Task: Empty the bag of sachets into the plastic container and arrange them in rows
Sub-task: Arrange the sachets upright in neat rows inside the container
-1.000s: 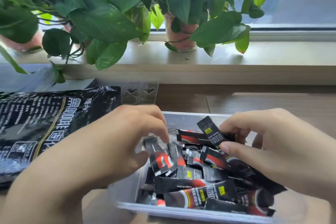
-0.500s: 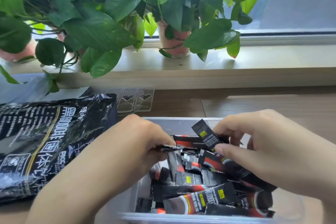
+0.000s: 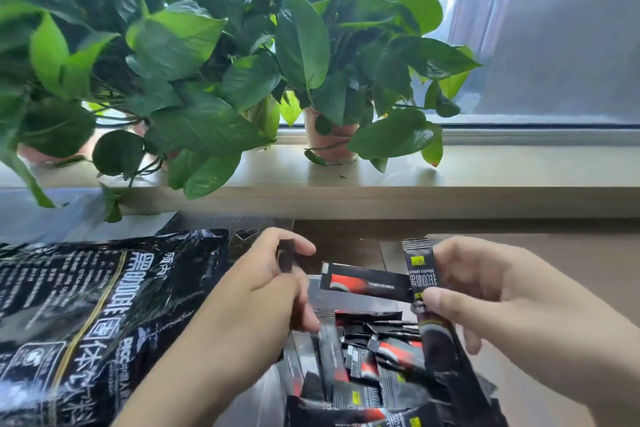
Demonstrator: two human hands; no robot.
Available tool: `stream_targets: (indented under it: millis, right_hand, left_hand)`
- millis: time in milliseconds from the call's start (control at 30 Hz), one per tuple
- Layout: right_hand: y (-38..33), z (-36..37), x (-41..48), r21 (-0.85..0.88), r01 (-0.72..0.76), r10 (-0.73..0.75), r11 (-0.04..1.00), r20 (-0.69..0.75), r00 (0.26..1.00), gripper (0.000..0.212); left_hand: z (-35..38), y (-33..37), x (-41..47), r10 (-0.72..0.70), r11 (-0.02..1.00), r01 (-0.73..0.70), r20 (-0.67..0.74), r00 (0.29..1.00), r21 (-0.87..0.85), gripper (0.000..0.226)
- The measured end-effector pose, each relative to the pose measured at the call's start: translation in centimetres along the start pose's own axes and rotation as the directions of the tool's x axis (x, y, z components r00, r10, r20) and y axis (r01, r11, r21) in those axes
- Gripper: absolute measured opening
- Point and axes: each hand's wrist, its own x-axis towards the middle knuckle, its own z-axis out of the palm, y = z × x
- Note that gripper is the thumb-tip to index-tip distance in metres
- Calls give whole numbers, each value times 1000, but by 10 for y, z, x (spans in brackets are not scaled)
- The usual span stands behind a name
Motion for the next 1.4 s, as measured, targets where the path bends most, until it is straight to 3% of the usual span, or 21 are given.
stream_targets:
  millis: [133, 267, 367, 600, 733, 900, 1067, 1167, 1300, 1400]
  right_hand:
    - [1, 2, -1, 22, -21, 22, 1000, -49, 999, 23]
    - [5, 1, -2, 48, -13, 17, 999, -93, 996, 15]
    - [6, 3, 0, 118, 1, 15, 993, -130, 991, 26]
    - [5, 17, 5, 212, 2, 12, 977, -65, 998, 19]
    - [1, 27, 7, 209, -13, 20, 978, -31, 999, 19]
    - [-3, 36, 6, 113, 2, -4, 994, 14, 1000, 24]
    - [-5, 41, 7, -55, 44, -42, 998, 40, 998, 21]
    - [-6, 40, 6, -107, 51, -47, 993, 44, 998, 17]
    - [-6, 38, 4, -175, 48, -48, 983, 4, 999, 20]
    - [-6, 32, 3, -178, 48, -60, 983, -64, 996, 25]
  left_hand:
    - [4, -3, 0, 17, 1000, -17, -2, 1000, 11, 61]
    - [1, -6, 2, -13, 1000, 14, -83, 996, 13, 53]
    - [0, -10, 5, -54, 997, 46, -122, 991, -65, 56]
    - [5, -9, 9, -94, 969, 63, -121, 988, -238, 62]
    - [10, -5, 4, -115, 946, 86, -75, 991, -312, 51]
    - [9, -7, -5, 12, 990, -15, -27, 1000, -138, 24]
    - [14, 2, -10, 145, 985, -132, 117, 982, -114, 24]
    - [18, 2, -8, 175, 979, -166, 66, 982, -117, 20]
    - [16, 2, -6, 108, 984, -117, -71, 992, -137, 19]
    - [11, -3, -3, 120, 993, -121, -96, 988, -5, 22]
